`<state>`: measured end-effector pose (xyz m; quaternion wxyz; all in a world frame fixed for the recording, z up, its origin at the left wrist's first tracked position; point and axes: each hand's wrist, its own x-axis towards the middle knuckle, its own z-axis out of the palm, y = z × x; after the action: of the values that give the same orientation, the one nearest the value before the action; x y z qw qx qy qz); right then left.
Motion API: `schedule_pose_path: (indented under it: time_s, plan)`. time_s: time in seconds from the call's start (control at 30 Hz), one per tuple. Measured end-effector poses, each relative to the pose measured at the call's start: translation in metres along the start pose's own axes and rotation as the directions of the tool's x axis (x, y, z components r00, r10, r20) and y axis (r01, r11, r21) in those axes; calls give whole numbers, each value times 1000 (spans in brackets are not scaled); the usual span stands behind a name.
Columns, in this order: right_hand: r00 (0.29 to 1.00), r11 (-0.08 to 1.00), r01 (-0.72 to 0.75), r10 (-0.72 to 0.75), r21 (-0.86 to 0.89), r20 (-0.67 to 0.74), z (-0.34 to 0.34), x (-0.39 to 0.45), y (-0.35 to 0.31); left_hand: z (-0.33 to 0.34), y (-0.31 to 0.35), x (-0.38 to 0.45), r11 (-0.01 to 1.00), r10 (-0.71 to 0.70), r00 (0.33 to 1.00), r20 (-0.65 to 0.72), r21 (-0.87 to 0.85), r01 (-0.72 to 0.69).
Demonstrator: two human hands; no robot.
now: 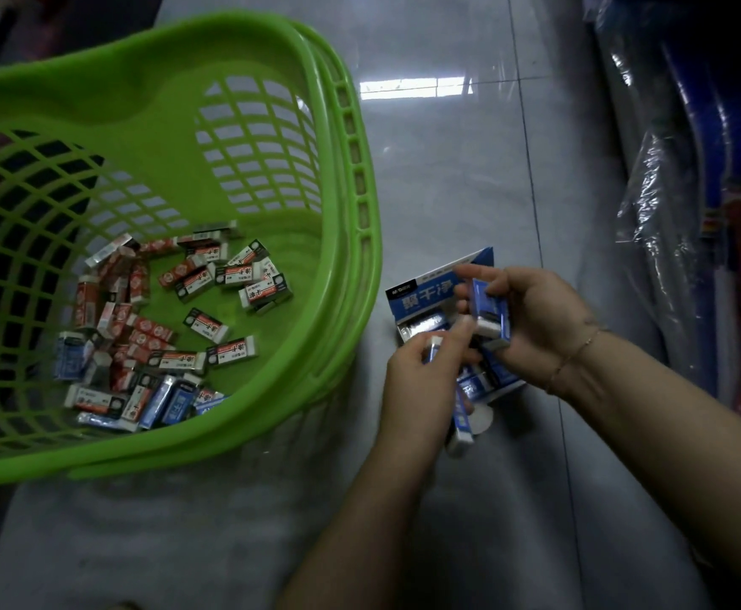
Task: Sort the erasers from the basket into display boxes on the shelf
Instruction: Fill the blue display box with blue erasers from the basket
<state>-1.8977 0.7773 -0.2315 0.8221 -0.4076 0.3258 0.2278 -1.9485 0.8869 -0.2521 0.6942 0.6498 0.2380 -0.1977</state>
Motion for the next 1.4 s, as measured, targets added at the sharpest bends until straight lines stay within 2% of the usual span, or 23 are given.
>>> schedule_pose_path:
  time_s: [0.07, 0.13, 0.2, 0.23, 0.27, 0.33, 0.37, 0.4, 0.47, 0.57, 0.63, 0.7, 0.73, 0.77, 0.83, 0.87, 0.9, 0.97, 1.1, 1.3, 1.4]
  plan:
    - [999, 999, 34, -33, -14, 15, 2, -2, 3, 1, 8, 1, 998, -22, 996, 90, -58, 27]
    - [997, 996, 80, -79, -46, 17, 2, -1, 5, 0, 10, 2, 993, -15, 992, 123, -114, 29]
    - [992, 977, 125, -123, -171, 23, 0, 2, 6, -1, 10, 4, 996, -8, 995, 98, -88, 16]
    - [987, 944, 160, -160, -289, 24, -1, 3, 7, -1, 8, 5, 998, -6, 997, 79, -63, 11]
    - [974, 873, 212, -227, -440, 19, -4, 4, 8, -1, 7, 6, 999, -2, 998, 55, -40, 5]
    - [900, 604, 319, -436, -730, 32, -10, 7, 8, -1, 4, 9, 1000, 13, 1000, 19, 7, -13]
    - [856, 480, 341, -514, -808, 56, -13, 8, 7, -1, 3, 11, 1000, 16, 1000, 11, 24, -16]
    - [836, 423, 339, -546, -840, 62, -16, 8, 5, -1, 3, 13, 1000, 12, 1000, 6, 28, -12]
    - [869, 472, 281, -495, -836, 12, -25, 9, 1, -1, 3, 18, 1000, -2, 1000, 11, 28, 2]
    - [974, 628, 116, -225, -770, -36, -33, 10, -3, -1, 4, 26, 993, 11, 997, 73, 115, -19]
    - [990, 696, 71, -137, -714, -36, -36, 11, -4, -2, 5, 30, 987, 3, 994, 110, 162, -21]
    - [991, 740, 73, -131, -669, -37, -38, 13, -5, -3, 6, 32, 963, 17, 996, 90, 267, -41]
    - [986, 743, 88, -158, -663, -46, -39, 14, -5, -3, 6, 34, 919, 56, 996, 62, 386, -76]
    - [974, 715, 118, -218, -689, -60, -39, 17, -5, -4, 5, 35, 824, 112, 993, 40, 554, -115]
    - [899, 553, 187, -429, -812, -85, -40, 25, -2, -4, 5, 35, 489, 214, 975, 56, 858, -157]
    - [839, 449, 204, -538, -870, -81, -39, 30, 1, -4, 4, 34, 351, 240, 968, 77, 923, -161]
    - [784, 360, 211, -617, -909, -63, -38, 33, 4, -4, 2, 33, 256, 251, 963, 97, 953, -163]
    - [733, 255, 215, -680, -943, -17, -36, 38, 11, -4, -3, 31, 145, 256, 960, 115, 977, -156]
    - [760, 82, 135, -648, -987, 50, -34, 43, 19, -5, -6, 28, 101, 251, 960, 125, 983, -154]
    - [746, -388, -10, -616, -922, 251, -27, 41, 21, -7, -7, 25, 79, 220, 965, 146, 983, -167]
    - [767, -505, -76, -580, -860, 273, -27, 43, 20, -8, -8, 25, 70, 234, 961, 146, 984, -166]
